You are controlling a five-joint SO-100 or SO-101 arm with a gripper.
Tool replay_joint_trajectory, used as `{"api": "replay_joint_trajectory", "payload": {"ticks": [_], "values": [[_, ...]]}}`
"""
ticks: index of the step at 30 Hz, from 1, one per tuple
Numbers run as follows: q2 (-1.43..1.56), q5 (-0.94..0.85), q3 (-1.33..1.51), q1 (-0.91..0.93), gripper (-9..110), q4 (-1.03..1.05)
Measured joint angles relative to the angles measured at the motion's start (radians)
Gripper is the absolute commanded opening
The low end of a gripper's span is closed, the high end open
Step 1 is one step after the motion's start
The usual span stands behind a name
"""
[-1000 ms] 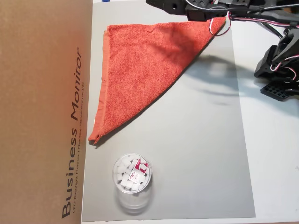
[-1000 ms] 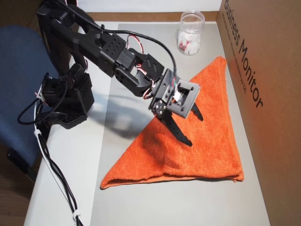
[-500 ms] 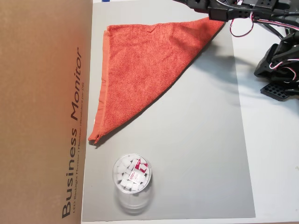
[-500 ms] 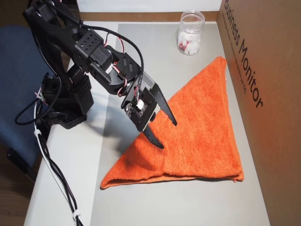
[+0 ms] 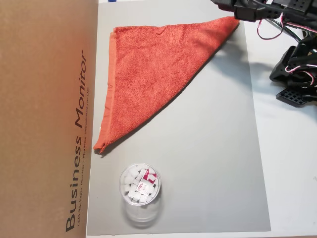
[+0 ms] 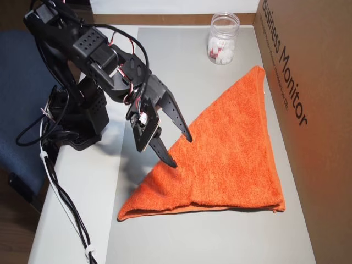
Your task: Fold the blanket.
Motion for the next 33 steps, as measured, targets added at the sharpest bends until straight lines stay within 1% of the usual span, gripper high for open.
{"api": "replay_joint_trajectory", "payload": {"ticks": [7,12,19,27,33], "values": [[0.129,0.094,0.0,0.005,19,0.275],[0.184,0.126,0.0,0.043,19,0.377],[0.19,0.17,0.0,0.121,19,0.448],[0.19,0.186,0.012,0.235,19,0.449],[0.19,0.186,0.077,0.31,19,0.449]]}}
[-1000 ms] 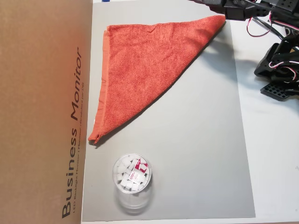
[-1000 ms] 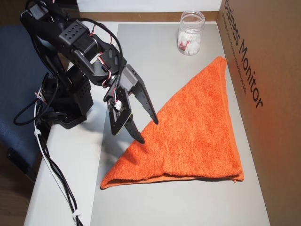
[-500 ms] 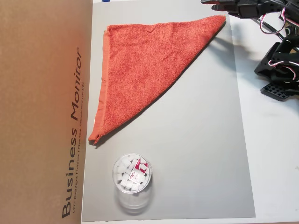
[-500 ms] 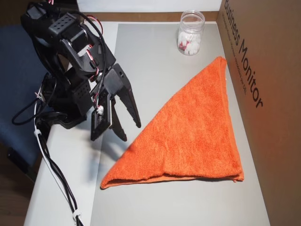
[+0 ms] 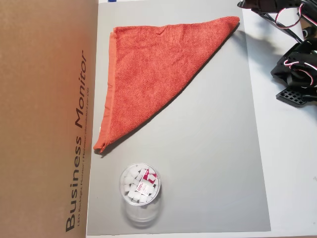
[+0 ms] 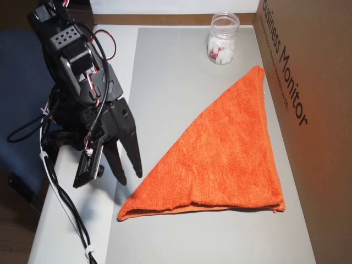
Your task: Fold the blanket.
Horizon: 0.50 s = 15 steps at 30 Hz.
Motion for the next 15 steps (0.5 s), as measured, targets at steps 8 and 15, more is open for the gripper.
{"api": "replay_joint_trajectory", "payload": {"ticks": [8,15], "values": [[-0.044,0.017,0.026,0.066,19,0.0],[-0.175,0.017,0.026,0.103,19,0.0]]}}
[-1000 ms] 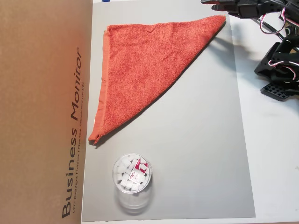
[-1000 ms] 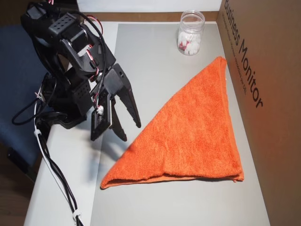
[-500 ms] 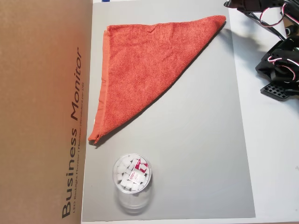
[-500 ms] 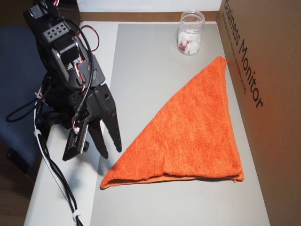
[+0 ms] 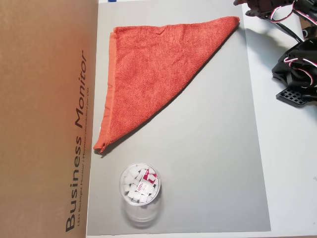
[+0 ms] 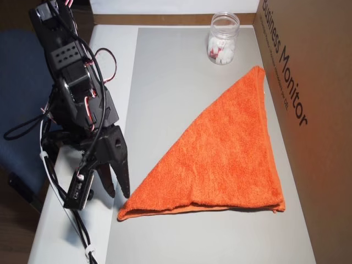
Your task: Fold the blanket.
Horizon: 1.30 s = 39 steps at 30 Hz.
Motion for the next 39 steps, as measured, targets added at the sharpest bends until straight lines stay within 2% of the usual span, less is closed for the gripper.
{"api": "replay_joint_trajectory", "payload": {"ticks": [13,20,39], "values": [[-0.146,0.0,0.003,-0.051,19,-0.002],[-0.201,0.0,0.003,-0.123,19,-0.11],[-0.374,0.0,-0.023,-0.11,18,-0.144]]}}
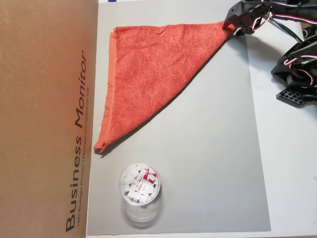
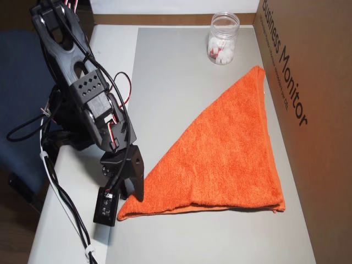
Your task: Fold the blanket.
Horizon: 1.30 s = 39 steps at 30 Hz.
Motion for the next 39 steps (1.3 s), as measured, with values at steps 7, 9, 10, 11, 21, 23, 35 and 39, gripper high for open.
{"api": "replay_joint_trajectory", "payload": {"ticks": [7,9,10,11,21,23,35,39], "values": [[-0.086,0.0,-0.075,0.028,13,0.0],[-0.114,0.0,-0.101,0.032,13,0.0],[-0.126,0.0,-0.112,0.032,13,0.0],[-0.138,0.0,-0.124,0.032,12,0.0],[-0.173,0.0,-0.156,0.034,12,0.0],[-0.173,0.0,-0.156,0.034,10,0.0],[-0.176,-0.077,-0.156,0.034,0,0.003],[-0.176,-0.123,-0.156,0.041,0,0.003]]}}
